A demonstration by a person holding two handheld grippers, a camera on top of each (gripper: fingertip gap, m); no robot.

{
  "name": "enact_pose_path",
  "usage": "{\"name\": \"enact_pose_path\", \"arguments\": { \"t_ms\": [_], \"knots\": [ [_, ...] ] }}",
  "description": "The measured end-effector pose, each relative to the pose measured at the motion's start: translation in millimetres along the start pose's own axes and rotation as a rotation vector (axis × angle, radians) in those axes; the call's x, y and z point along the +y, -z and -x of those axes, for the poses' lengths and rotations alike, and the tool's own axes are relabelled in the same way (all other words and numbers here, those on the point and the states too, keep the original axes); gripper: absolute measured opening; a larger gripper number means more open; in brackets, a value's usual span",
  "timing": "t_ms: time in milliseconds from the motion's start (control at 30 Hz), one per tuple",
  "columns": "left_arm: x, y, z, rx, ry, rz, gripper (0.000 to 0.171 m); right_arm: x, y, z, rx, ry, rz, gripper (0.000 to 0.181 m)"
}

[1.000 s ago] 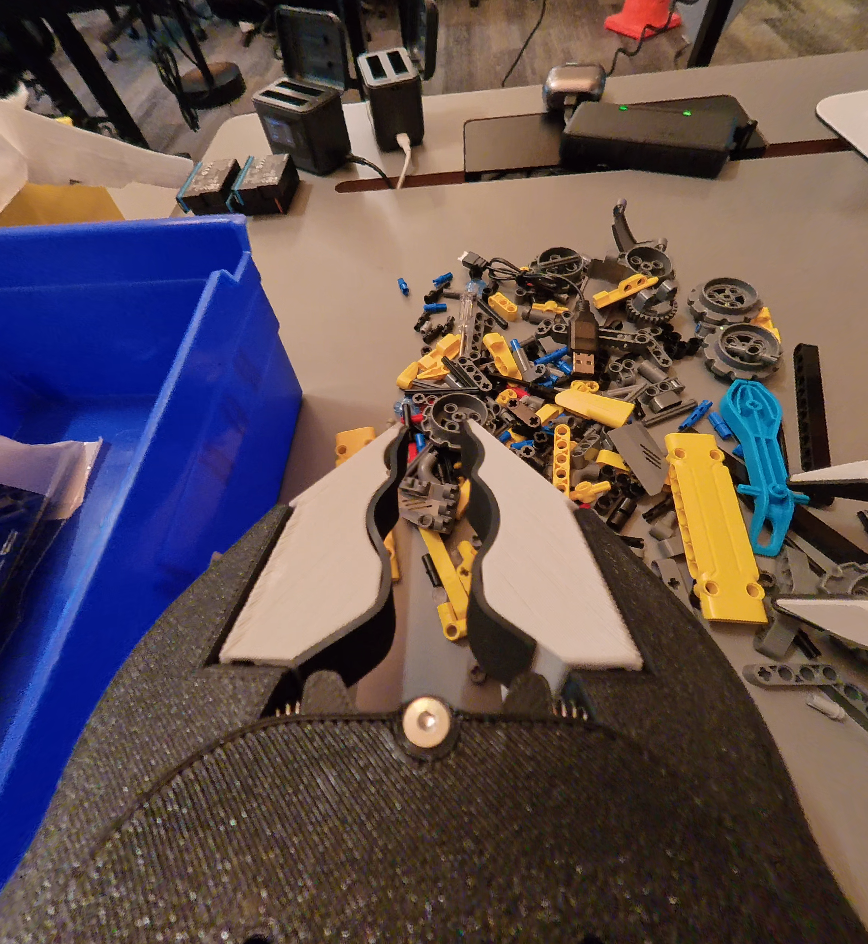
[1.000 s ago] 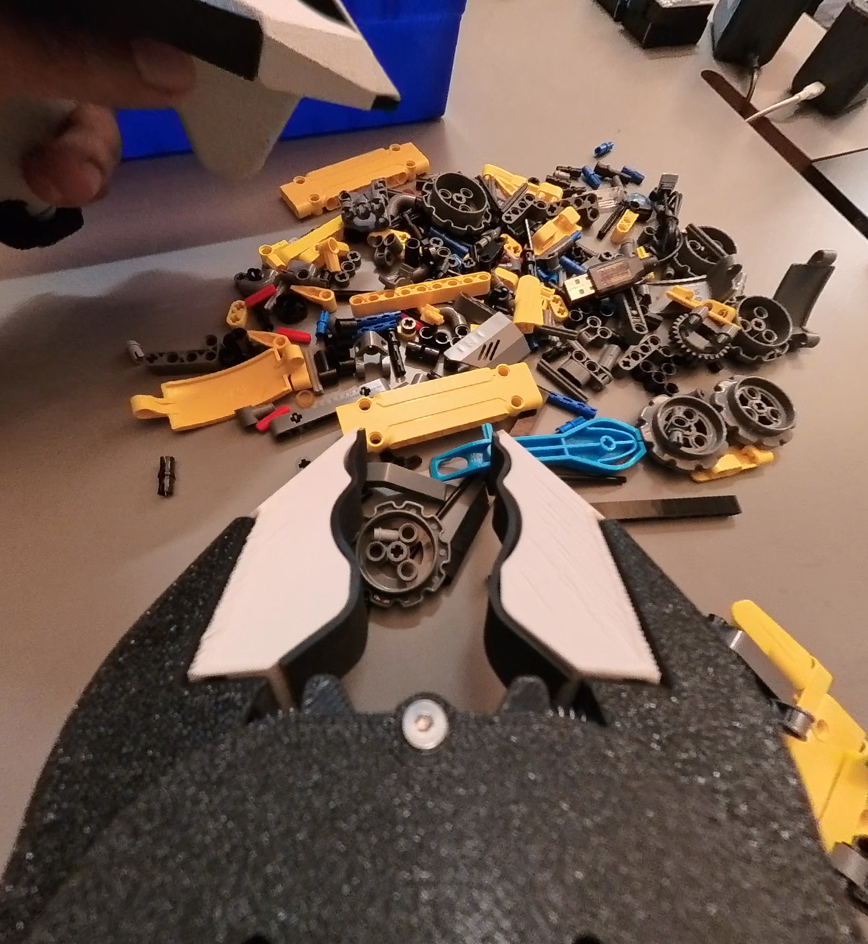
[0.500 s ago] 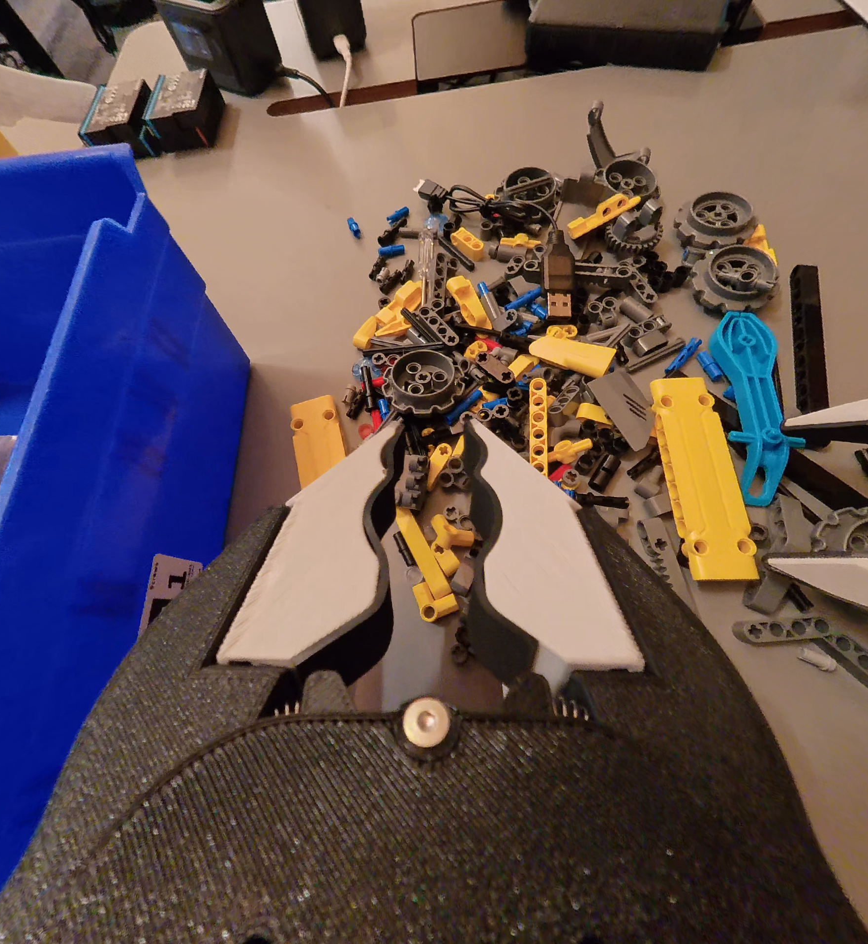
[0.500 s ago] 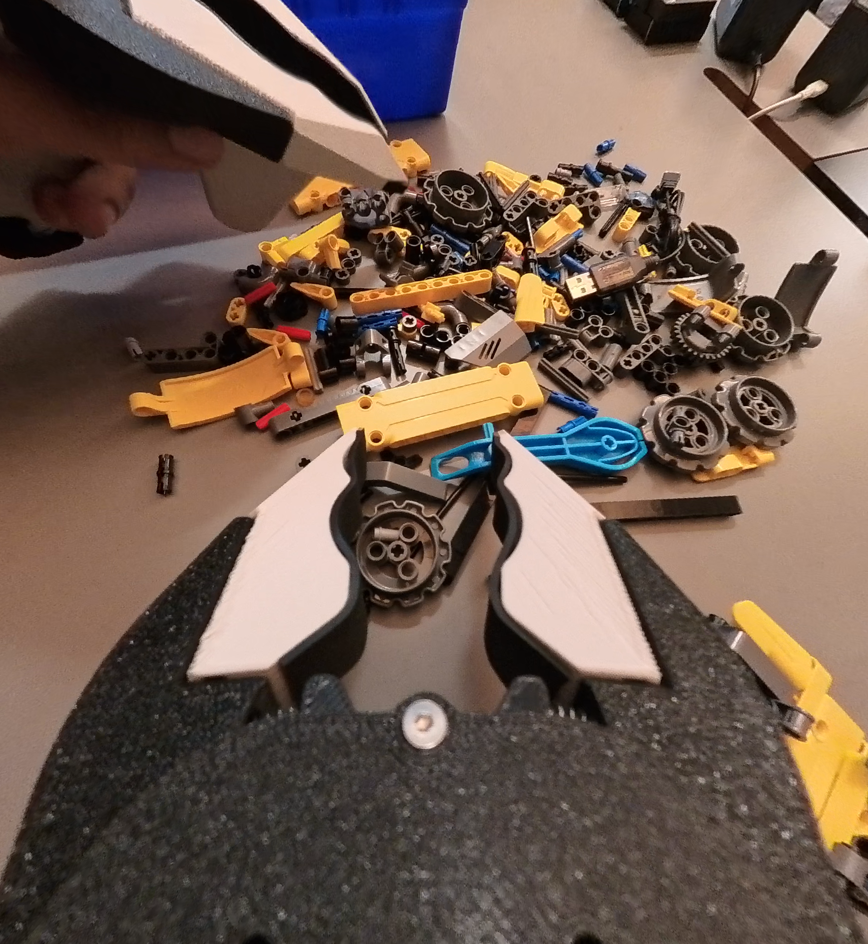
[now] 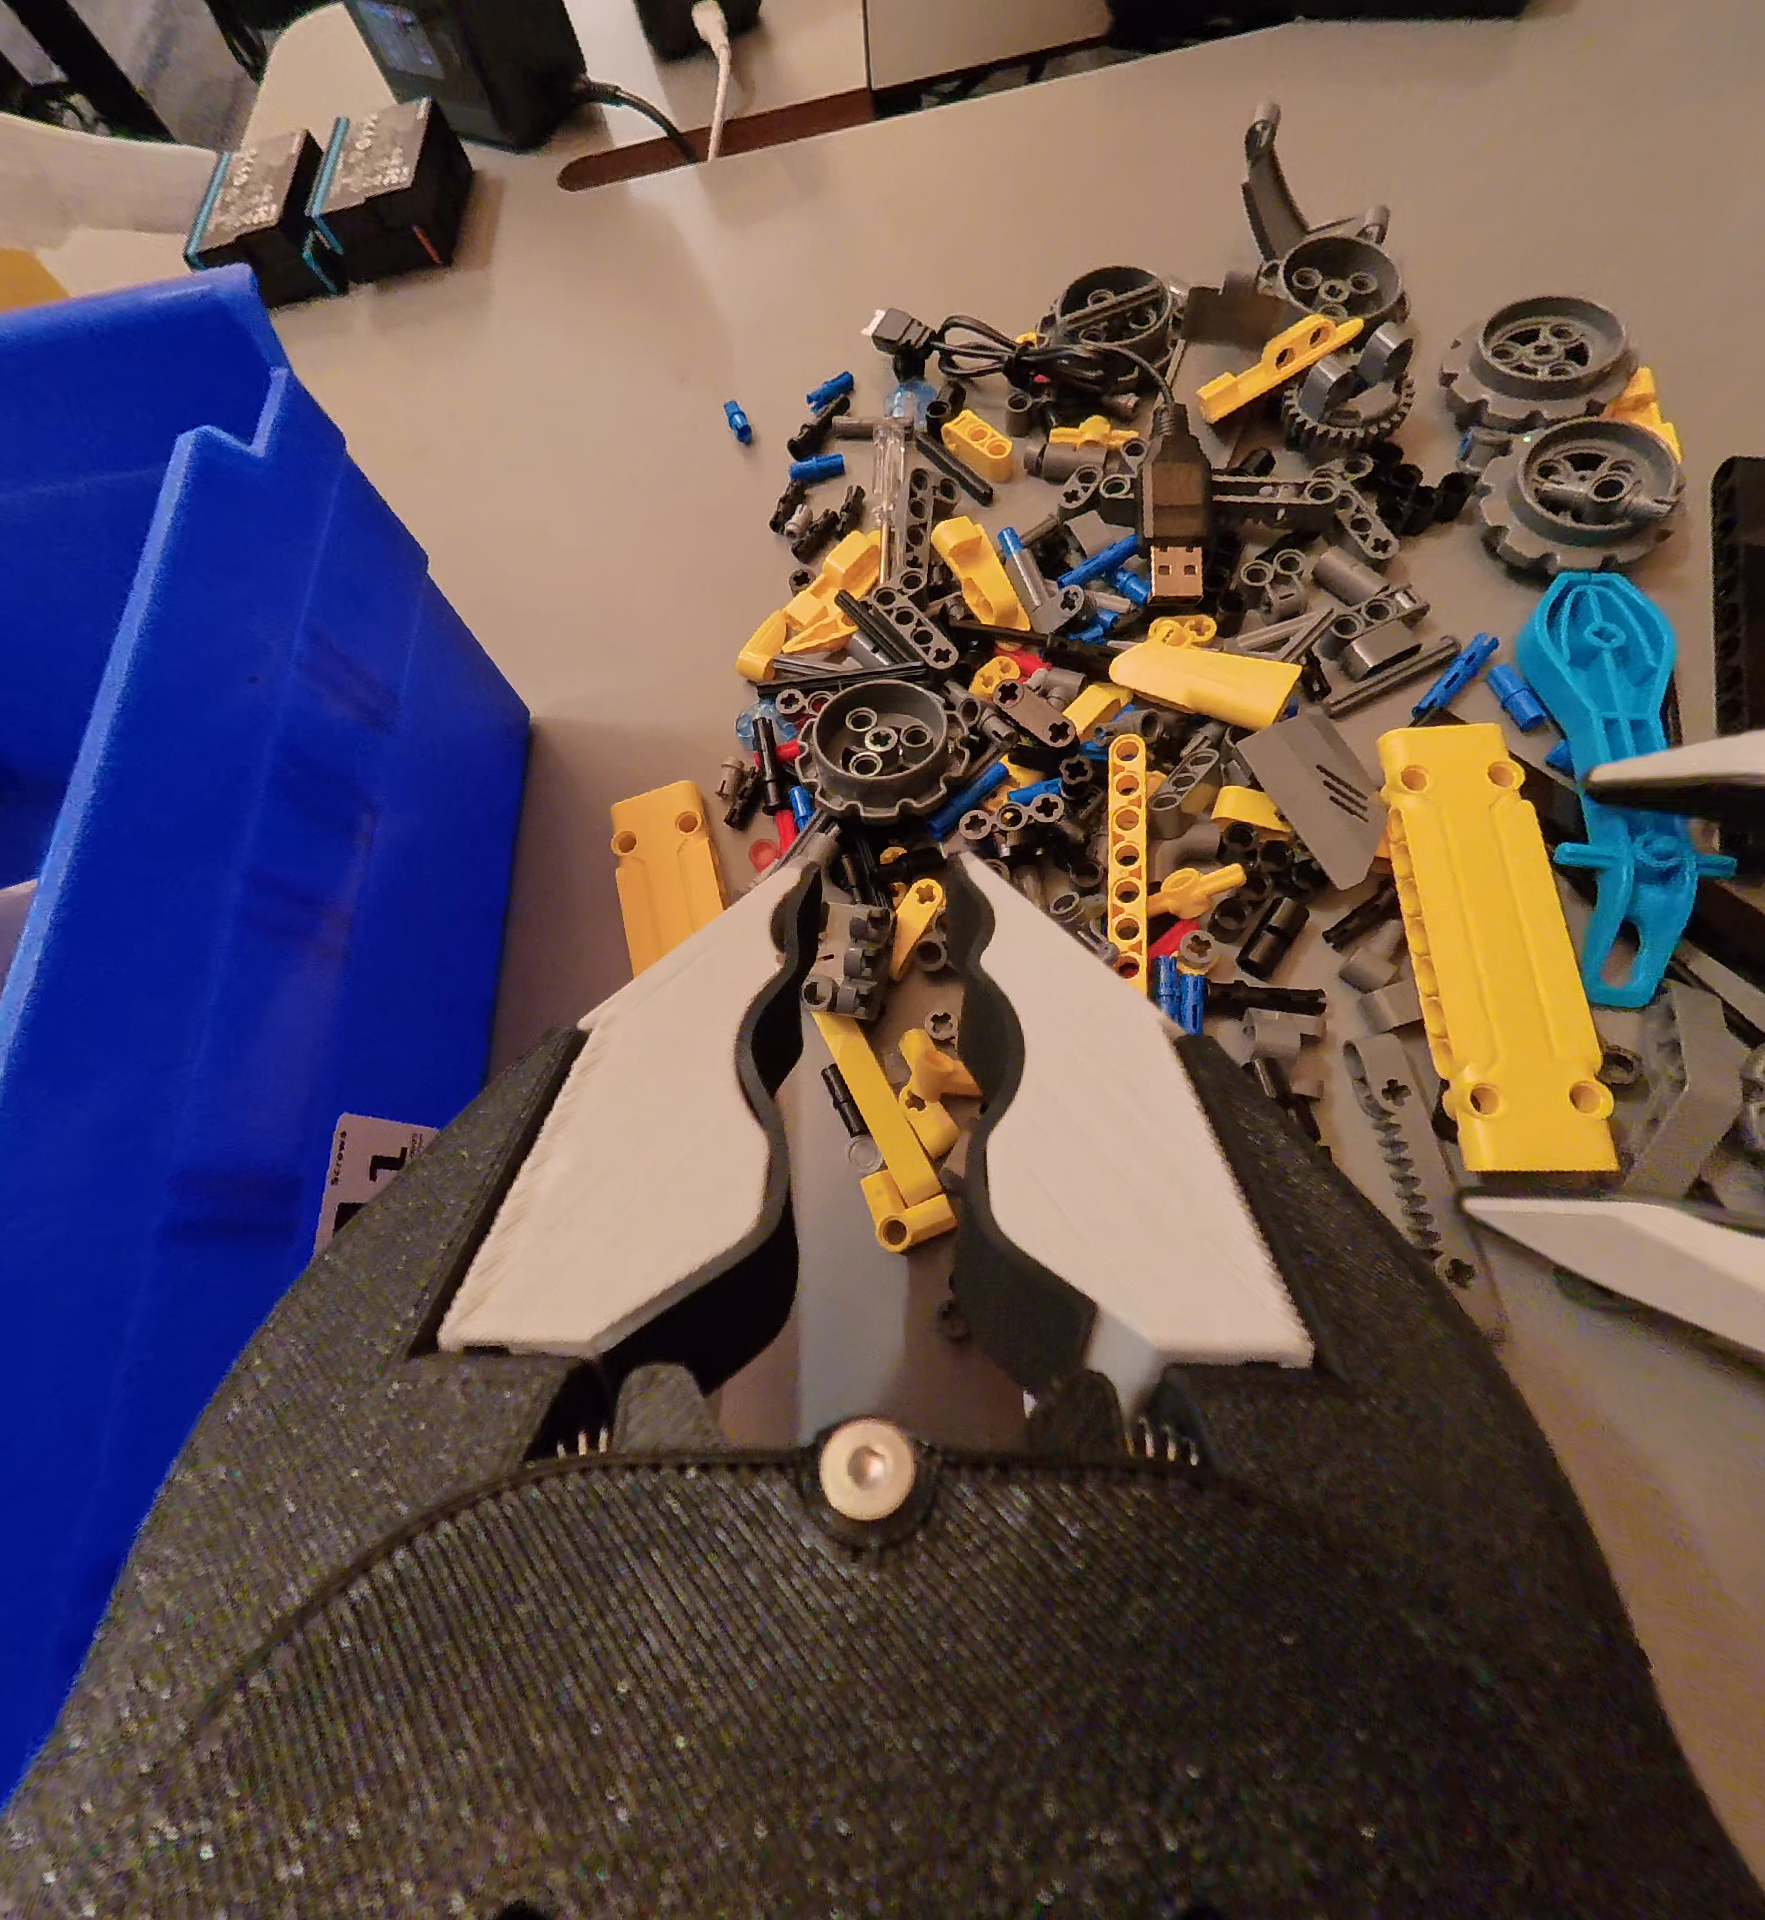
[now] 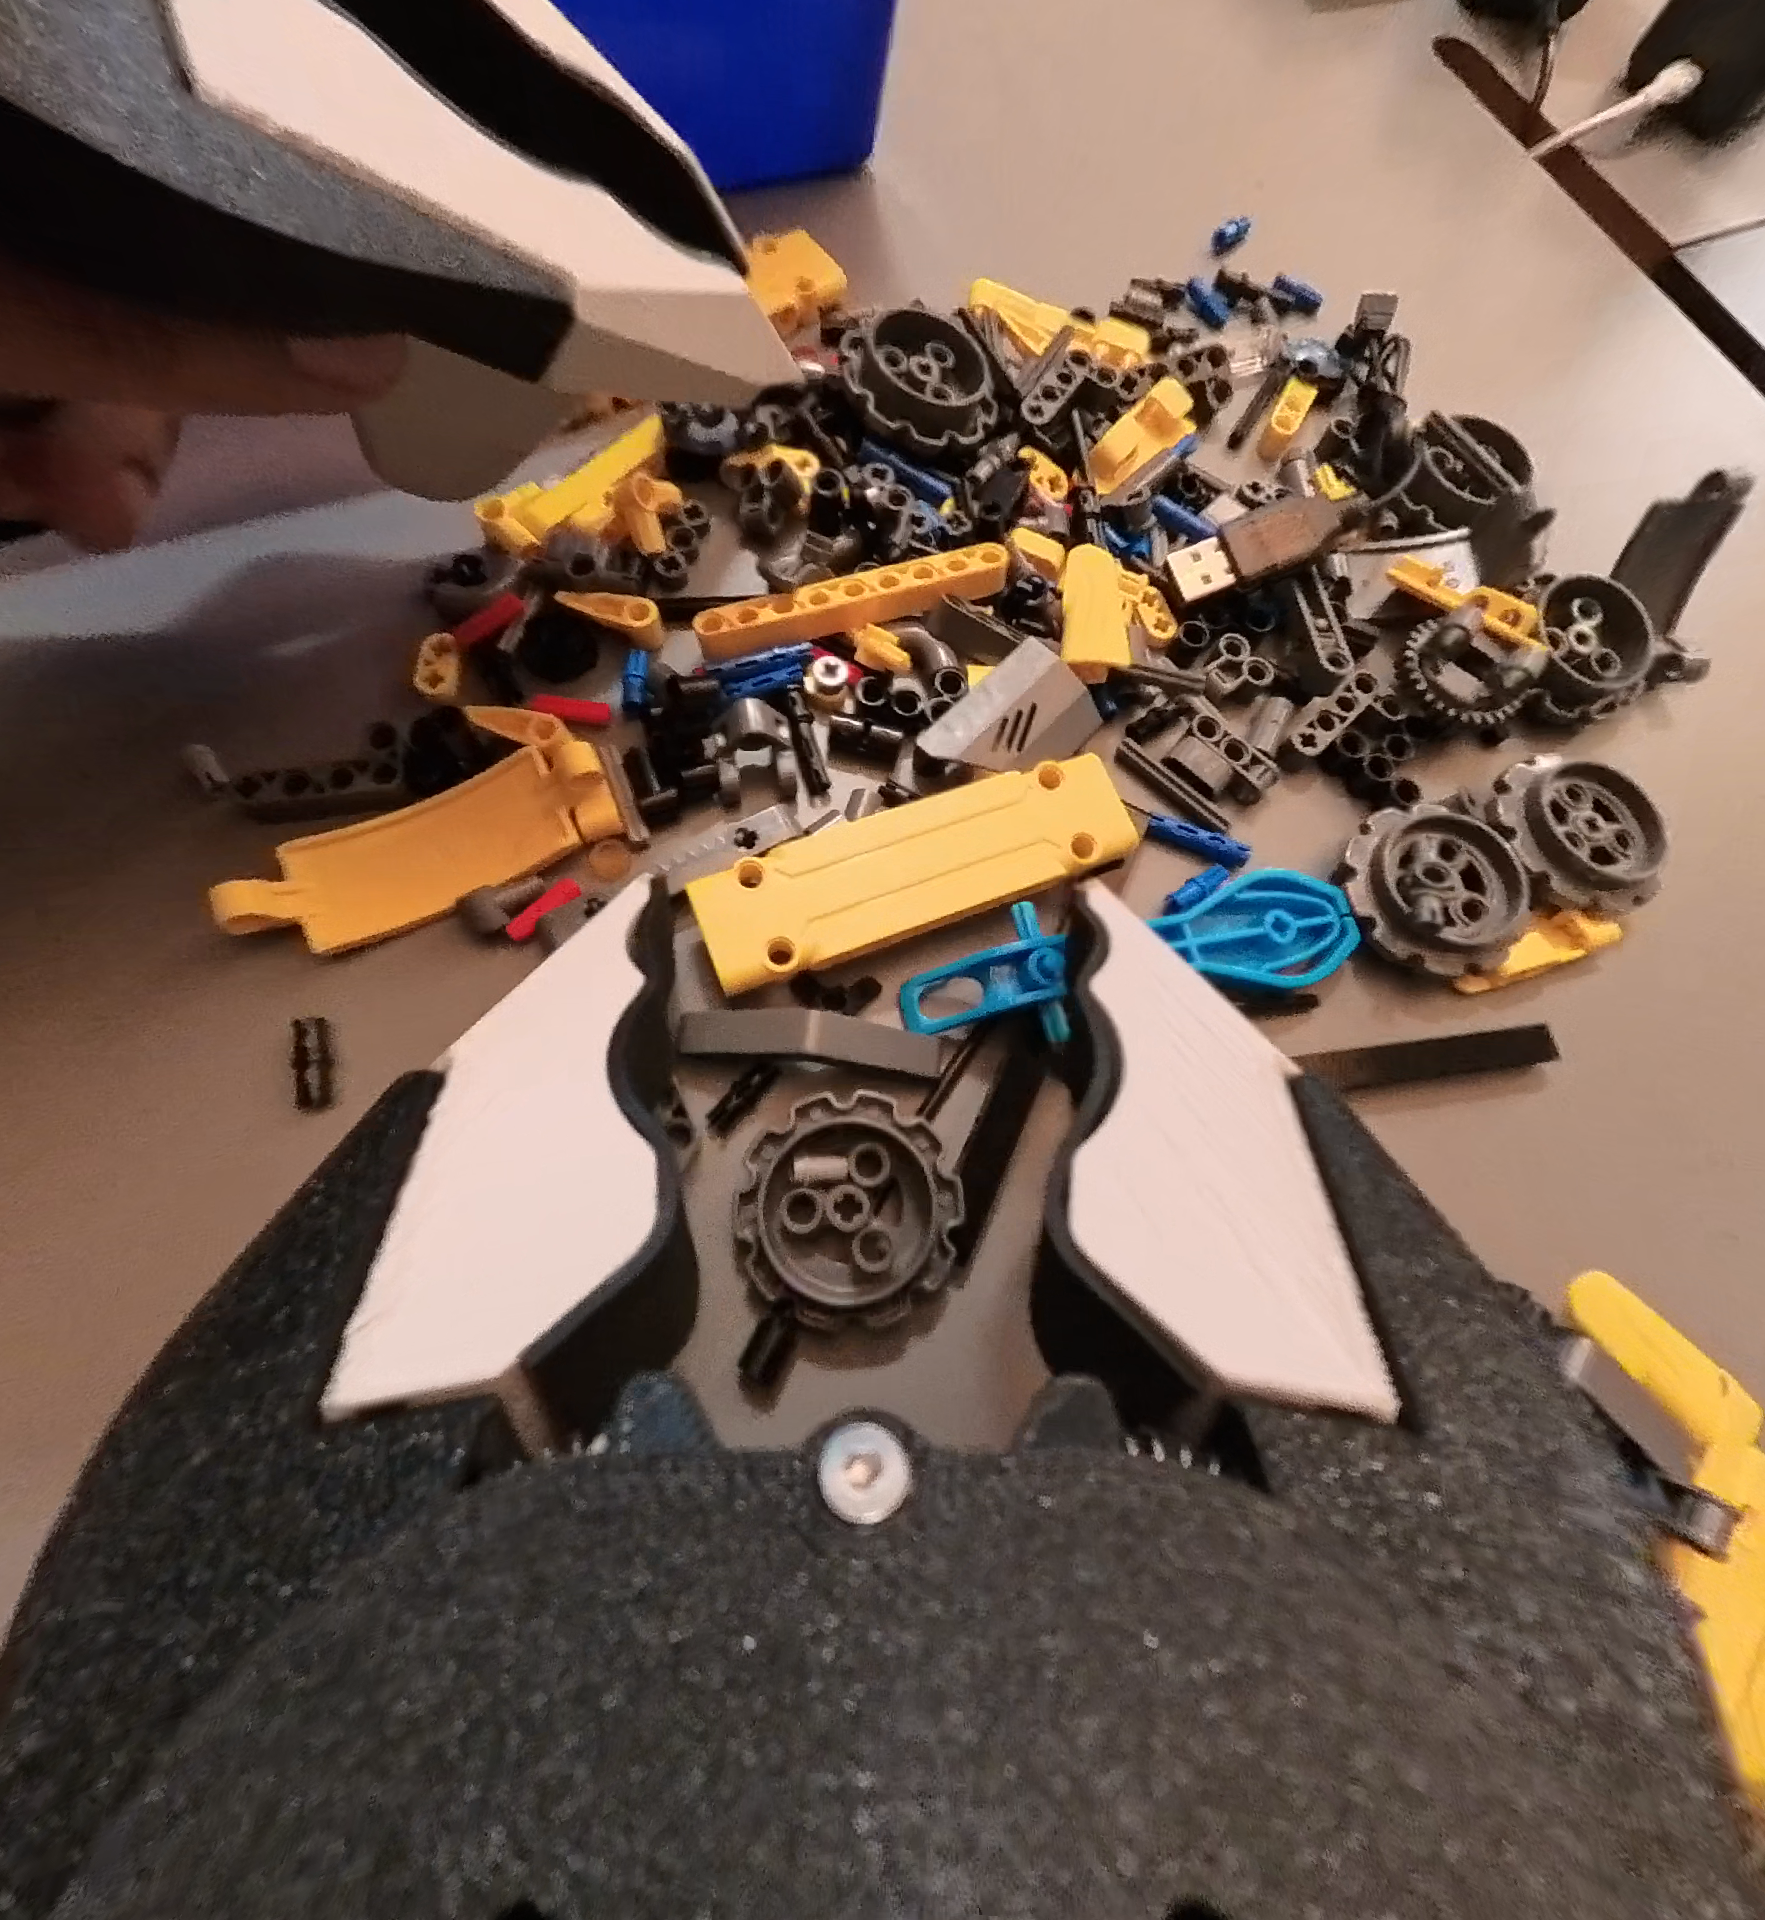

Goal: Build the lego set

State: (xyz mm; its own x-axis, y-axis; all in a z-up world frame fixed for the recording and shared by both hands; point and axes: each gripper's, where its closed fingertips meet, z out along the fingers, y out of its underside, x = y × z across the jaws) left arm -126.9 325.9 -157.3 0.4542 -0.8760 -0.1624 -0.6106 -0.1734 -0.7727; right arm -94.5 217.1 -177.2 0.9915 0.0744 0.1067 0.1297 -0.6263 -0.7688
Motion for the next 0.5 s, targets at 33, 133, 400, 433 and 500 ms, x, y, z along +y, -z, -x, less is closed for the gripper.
{"name": "enact_pose_path", "arguments": {
  "t_ms": [33,133,400,433,500],
  "knots": [
    [0,0,0,-0.002,-0.004,0.002,0.021,1,-3,-1,0.014,-0.001,0.018,0.081],
    [0,0,0,-0.009,-0.013,0.004,0.022,2,-5,1,-0.013,-0.050,0.028,0.079],
    [-1,1,1,-0.013,-0.013,-0.002,0.023,8,1,-8,-0.057,-0.114,0.033,0.047],
    [-1,0,1,-0.013,-0.014,-0.001,0.023,8,2,-7,-0.063,-0.118,0.033,0.047],
    [0,0,2,-0.016,-0.016,0.000,0.023,8,4,-8,-0.065,-0.120,0.025,0.047]
  ]
}}
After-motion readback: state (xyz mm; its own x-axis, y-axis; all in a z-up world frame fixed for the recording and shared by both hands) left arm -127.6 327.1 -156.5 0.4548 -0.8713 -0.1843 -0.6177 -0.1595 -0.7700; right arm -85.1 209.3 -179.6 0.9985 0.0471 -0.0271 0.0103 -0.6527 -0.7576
